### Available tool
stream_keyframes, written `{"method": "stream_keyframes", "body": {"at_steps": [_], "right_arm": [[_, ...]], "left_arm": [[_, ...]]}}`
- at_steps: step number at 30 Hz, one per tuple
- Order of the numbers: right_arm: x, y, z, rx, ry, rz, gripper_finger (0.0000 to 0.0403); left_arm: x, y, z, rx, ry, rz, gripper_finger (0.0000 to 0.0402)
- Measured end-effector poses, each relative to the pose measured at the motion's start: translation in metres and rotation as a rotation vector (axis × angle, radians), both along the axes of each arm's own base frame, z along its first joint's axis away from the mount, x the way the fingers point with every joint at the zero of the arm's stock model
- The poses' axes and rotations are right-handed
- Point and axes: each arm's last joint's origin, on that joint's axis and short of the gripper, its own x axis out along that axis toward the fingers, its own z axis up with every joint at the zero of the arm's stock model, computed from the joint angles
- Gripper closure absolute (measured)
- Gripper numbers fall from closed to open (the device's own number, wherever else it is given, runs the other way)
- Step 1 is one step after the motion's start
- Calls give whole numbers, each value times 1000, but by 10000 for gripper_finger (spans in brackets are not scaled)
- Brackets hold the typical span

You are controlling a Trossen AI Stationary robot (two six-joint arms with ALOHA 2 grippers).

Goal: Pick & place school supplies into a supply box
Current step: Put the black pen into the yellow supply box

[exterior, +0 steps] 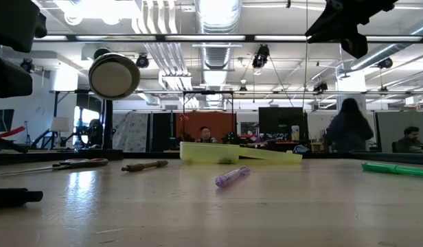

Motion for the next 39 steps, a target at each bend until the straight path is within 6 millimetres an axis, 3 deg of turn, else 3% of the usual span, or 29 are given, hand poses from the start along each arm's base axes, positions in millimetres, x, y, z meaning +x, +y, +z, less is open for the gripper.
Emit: {"method": "stream_keyframes", "body": {"at_steps": [9,15,24,33,39], "right_arm": [[0,0,0,-4,-2,1,344],[0,0,0,-5,-3,-2,344],[0,0,1,-12,-4,3,344],[3,1,6,-23,-56,68,344],[7,2,15,-89,-144,145,344]], "left_arm": [[-3,16,15,49,34,-28,393],[1,39,41,121,-41,-2,393],[18,98,92,110,-213,159,394],[29,157,149,-67,-504,337,394],[28,182,174,-167,-633,416,392]]}}
